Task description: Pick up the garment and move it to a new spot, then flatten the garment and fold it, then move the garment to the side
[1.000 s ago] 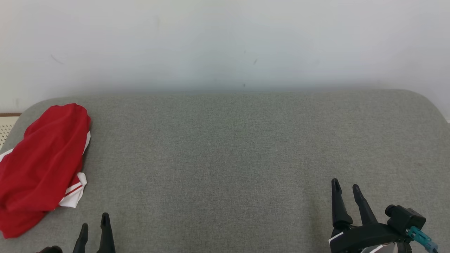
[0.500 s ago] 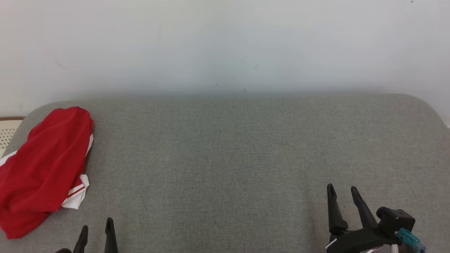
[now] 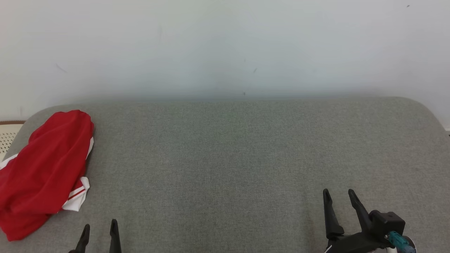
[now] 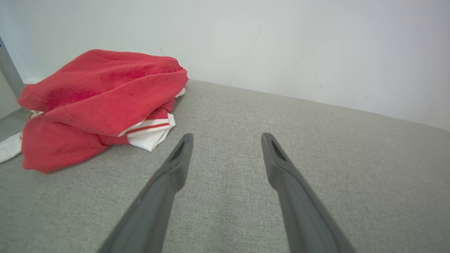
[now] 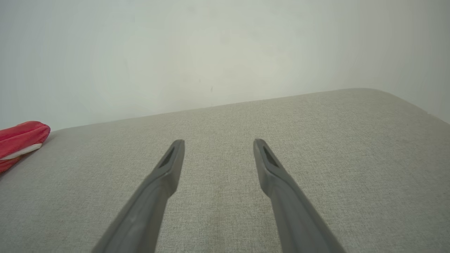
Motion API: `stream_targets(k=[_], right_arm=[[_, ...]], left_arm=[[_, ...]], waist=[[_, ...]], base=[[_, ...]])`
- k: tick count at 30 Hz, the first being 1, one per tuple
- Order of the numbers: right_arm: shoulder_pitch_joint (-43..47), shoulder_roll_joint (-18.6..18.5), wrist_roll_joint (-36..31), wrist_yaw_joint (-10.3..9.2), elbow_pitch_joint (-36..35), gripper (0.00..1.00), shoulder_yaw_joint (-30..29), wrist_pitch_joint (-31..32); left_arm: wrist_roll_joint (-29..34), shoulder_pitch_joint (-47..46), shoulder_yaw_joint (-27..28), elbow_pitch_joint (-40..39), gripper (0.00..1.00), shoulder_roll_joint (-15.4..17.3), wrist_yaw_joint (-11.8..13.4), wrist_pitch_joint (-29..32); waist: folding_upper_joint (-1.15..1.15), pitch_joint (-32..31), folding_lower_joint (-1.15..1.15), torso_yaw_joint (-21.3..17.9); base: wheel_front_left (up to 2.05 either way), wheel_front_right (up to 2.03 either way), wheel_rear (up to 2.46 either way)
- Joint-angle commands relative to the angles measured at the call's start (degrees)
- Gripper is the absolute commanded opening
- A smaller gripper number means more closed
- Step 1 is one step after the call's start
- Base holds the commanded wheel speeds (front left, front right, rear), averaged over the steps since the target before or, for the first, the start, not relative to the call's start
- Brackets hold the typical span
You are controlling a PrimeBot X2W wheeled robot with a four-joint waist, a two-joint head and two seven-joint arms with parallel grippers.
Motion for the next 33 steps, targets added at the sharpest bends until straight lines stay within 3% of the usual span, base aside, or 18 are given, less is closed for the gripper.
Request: stream_targets(k=[1, 30, 33], right_arm=[[0.09, -0.04, -1.55, 0.02, -0.25, 1.0, 0.3, -0.39], [1.48, -0.02, -12.69, 0.02, -0.85, 1.0, 0.6, -1.01], [1.5, -0.03, -11.26, 0.02, -0.97, 1.0, 0.36, -0.74]], left_arm=[[1.51, 0.74, -0.31, -0.51, 1.0, 0.57, 0.43, -0.78], [13.04, 3.34, -2.8, -2.77, 1.0, 2.06, 3.4, -5.16], [12.26, 3.25, -2.48, -2.53, 1.0, 2.06, 3.27, -5.04]], waist=[[0.0, -0.09, 0.0, 0.02], [0.0, -0.79, 0.0, 0.09], [0.0, -0.72, 0.0, -0.02]], base=[[0.0, 0.0, 0.0], [0.0, 0.0, 0.0], [0.0, 0.0, 0.0]])
